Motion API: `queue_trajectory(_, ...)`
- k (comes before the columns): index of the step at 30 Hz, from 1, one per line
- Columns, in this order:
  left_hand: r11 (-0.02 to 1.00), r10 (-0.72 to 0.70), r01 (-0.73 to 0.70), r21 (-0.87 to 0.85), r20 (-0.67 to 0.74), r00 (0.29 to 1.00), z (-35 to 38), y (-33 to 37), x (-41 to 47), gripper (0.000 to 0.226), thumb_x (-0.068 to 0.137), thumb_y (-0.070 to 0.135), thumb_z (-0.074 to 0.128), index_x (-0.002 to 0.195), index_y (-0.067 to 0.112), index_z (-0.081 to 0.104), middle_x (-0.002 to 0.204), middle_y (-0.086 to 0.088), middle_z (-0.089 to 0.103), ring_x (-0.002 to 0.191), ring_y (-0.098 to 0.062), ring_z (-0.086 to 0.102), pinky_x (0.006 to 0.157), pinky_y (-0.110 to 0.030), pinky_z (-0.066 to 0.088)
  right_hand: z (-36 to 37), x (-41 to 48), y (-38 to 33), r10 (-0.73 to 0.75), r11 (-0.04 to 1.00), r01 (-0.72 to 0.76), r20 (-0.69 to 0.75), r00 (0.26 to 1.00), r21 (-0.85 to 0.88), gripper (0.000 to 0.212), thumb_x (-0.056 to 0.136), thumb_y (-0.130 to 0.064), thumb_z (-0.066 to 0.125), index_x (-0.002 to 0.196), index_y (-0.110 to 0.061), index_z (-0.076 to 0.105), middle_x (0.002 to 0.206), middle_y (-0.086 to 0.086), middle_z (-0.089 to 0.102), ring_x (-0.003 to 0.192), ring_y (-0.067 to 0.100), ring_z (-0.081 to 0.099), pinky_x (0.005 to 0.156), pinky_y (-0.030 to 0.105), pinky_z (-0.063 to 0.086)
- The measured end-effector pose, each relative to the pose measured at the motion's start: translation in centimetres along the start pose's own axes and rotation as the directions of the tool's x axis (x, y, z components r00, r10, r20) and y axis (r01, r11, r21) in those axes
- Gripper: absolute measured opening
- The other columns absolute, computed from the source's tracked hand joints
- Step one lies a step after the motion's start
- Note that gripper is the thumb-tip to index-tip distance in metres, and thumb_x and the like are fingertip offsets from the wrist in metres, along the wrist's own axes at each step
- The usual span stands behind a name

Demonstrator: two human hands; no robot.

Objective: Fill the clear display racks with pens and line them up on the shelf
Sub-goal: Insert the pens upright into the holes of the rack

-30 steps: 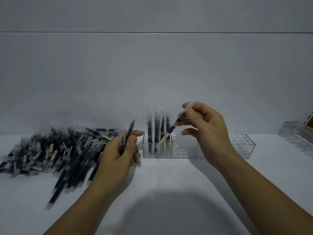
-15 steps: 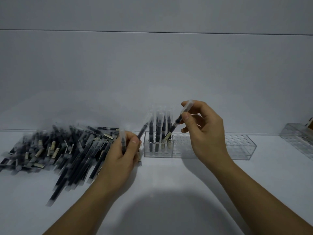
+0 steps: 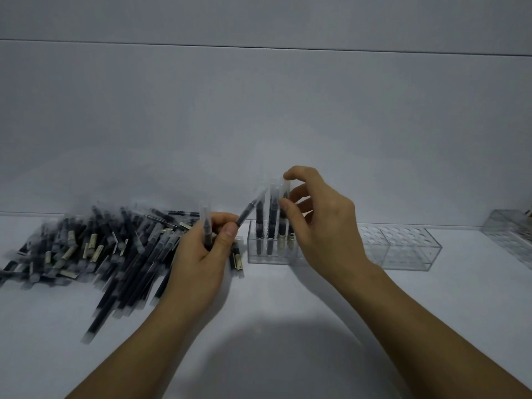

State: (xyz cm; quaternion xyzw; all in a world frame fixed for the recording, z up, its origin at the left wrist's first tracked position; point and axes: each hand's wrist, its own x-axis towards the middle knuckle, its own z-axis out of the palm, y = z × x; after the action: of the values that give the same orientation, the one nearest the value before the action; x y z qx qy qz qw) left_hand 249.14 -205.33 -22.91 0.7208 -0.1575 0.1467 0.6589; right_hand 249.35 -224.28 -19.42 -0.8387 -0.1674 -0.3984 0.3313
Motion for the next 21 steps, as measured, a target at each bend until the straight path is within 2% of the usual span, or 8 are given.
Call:
queue_trajectory(3,1.000,0.017,-0.017,-0.002,-0.007,1.000,0.0,0.0,0.0,0.023,0.093,0.034,0.053,0.099,0.015,0.064,0.062,0.021,0.056,0.056,0.000,0.051,0.052,-0.013,0.042,0.0,-0.1,0.1,-0.007,1.000,0.007,-0.012,1.000,-0.017,0.029,0.095,-0.015,0.071,0.121,-0.021,0.058,0.085,-0.003,0.066,0.074,0.013,0.064,0.068,0.037,0.059)
queue_trajectory(7,1.000,0.000,0.001,-0.026,0.006,1.000,-0.2,-0.2,0.1,0.024,0.098,0.034,0.051,0.093,0.014,0.063,0.059,0.012,0.045,0.054,-0.009,0.040,0.050,-0.016,0.034,0.1,-0.4,0.3,0.004,0.999,-0.004,0.001,1.000,-0.049,0.027,0.094,-0.017,0.072,0.119,-0.019,0.062,0.087,-0.004,0.064,0.073,0.013,0.062,0.067,0.037,0.057)
queue_trajectory(10,0.999,-0.013,0.014,-0.046,0.022,1.000,-0.2,-0.1,0.0,0.026,0.097,0.036,0.051,0.092,0.014,0.064,0.060,0.005,0.042,0.054,-0.014,0.037,0.048,-0.020,0.033,-0.3,-0.8,-0.3,0.023,0.996,-0.027,-0.053,0.998,-0.088,0.029,0.093,-0.020,0.072,0.121,-0.020,0.062,0.093,-0.007,0.061,0.072,0.008,0.058,0.066,0.022,0.052)
queue_trajectory(11,0.999,-0.011,0.012,-0.048,0.025,1.000,-0.2,-0.1,0.0,0.026,0.096,0.037,0.052,0.092,0.014,0.064,0.060,0.005,0.043,0.053,-0.013,0.037,0.048,-0.020,0.033,-0.5,-0.9,-0.5,0.043,0.997,-0.047,-0.080,0.996,-0.054,0.028,0.093,-0.019,0.072,0.120,-0.020,0.062,0.091,-0.008,0.060,0.072,0.008,0.057,0.064,0.017,0.048)
queue_trajectory(13,0.999,-0.001,0.002,-0.052,0.033,0.999,-0.1,0.0,0.0,0.026,0.096,0.036,0.052,0.091,0.013,0.064,0.059,0.005,0.044,0.053,-0.012,0.038,0.048,-0.019,0.034,-0.9,-1.3,-1.0,0.159,0.979,-0.147,-0.079,0.984,0.143,0.022,0.094,-0.017,0.071,0.113,-0.021,0.062,0.078,-0.010,0.060,0.069,0.011,0.058,0.061,0.015,0.044)
queue_trajectory(15,0.998,0.007,-0.004,-0.065,0.044,0.999,0.0,0.3,-0.1,0.025,0.095,0.035,0.053,0.090,0.013,0.063,0.059,0.006,0.044,0.052,-0.010,0.039,0.047,-0.017,0.034,-0.8,-1.6,-1.6,0.299,0.895,-0.279,-0.005,0.954,0.348,0.015,0.094,-0.017,0.071,0.106,-0.022,0.063,0.071,-0.007,0.061,0.064,0.009,0.058,0.060,0.016,0.045)
queue_trajectory(18,0.997,0.012,-0.006,-0.072,0.080,0.997,0.2,0.6,-0.3,0.023,0.098,0.027,0.050,0.083,0.012,0.059,0.055,0.010,0.043,0.046,-0.003,0.039,0.045,-0.011,0.033,-0.5,-2.0,-1.9,0.404,0.797,-0.413,0.119,0.907,0.441,0.013,0.093,-0.022,0.072,0.104,-0.026,0.065,0.073,-0.005,0.065,0.064,0.015,0.063,0.061,0.031,0.056)
queue_trajectory(21,0.998,0.027,-0.019,-0.063,0.130,0.991,0.4,0.7,-0.3,0.027,0.100,0.027,0.050,0.086,0.006,0.058,0.054,0.010,0.044,0.045,-0.003,0.039,0.046,-0.010,0.033,-0.5,-2.1,-2.2,0.451,0.715,-0.480,0.190,0.872,0.508,0.016,0.092,-0.023,0.074,0.106,-0.022,0.066,0.078,0.003,0.071,0.065,0.023,0.069,0.056,0.027,0.054)
